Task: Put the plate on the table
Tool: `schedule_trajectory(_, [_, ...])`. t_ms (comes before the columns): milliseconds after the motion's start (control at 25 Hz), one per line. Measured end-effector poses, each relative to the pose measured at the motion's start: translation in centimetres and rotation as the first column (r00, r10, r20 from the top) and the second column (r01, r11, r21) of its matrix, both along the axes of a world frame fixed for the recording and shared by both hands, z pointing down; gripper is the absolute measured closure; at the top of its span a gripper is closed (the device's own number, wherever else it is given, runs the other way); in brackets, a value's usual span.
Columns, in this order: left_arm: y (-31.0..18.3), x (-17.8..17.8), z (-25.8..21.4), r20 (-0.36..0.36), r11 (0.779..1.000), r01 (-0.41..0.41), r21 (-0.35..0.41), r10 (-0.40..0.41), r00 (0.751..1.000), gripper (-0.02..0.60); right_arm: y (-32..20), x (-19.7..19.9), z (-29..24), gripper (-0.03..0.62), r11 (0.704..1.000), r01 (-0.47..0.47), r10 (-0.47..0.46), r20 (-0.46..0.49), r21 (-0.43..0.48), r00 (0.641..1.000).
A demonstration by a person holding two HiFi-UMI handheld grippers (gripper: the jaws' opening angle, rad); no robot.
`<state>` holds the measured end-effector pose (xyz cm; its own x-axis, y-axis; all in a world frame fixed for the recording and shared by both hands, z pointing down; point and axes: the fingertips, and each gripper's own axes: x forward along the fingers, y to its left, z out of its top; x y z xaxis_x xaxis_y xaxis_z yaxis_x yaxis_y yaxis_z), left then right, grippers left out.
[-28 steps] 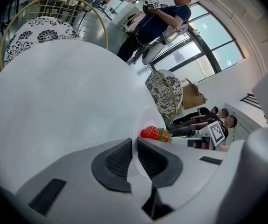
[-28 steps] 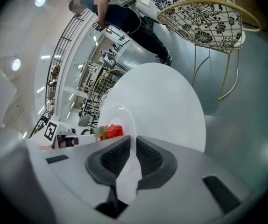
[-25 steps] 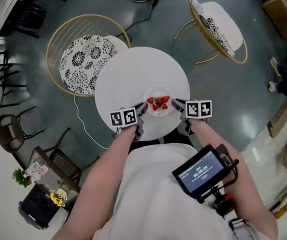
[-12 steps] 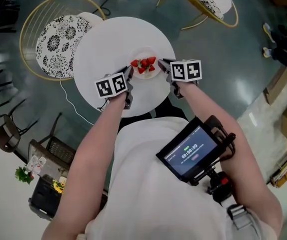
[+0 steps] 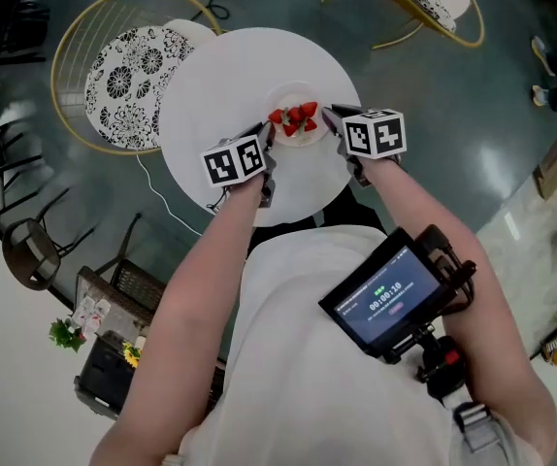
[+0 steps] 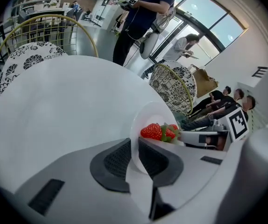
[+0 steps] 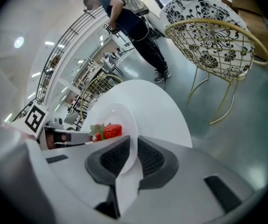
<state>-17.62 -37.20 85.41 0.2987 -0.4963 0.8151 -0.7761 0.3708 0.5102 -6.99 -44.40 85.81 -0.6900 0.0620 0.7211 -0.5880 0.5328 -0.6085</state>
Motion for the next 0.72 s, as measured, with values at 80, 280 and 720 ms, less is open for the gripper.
schedule_trajectory(80, [0.1,-0.1,0.0,0.001,1.0,-0.004,-0.002,0.004,1.0,0.551,0.1,-0.2,0.0,0.563,0.998,0.045,-0.044,-0.027,0.042,0.999])
schedule_trajectory(280, [-0.2,0.1,0.3,0.051,0.998,-0.052,-0.036,0.053,0.997,0.54,-0.2,0.1,0.3,0.539,0.976,0.157,-0.137,-0.131,0.15,0.982])
schedule_trajectory(720, [-0.6,0.0,0.6,0.134,0.993,-0.109,-0.04,0.113,0.985,0.52,-1.1,0.2,0.6,0.525,0.947,0.198,-0.157,-0.174,0.252,0.972])
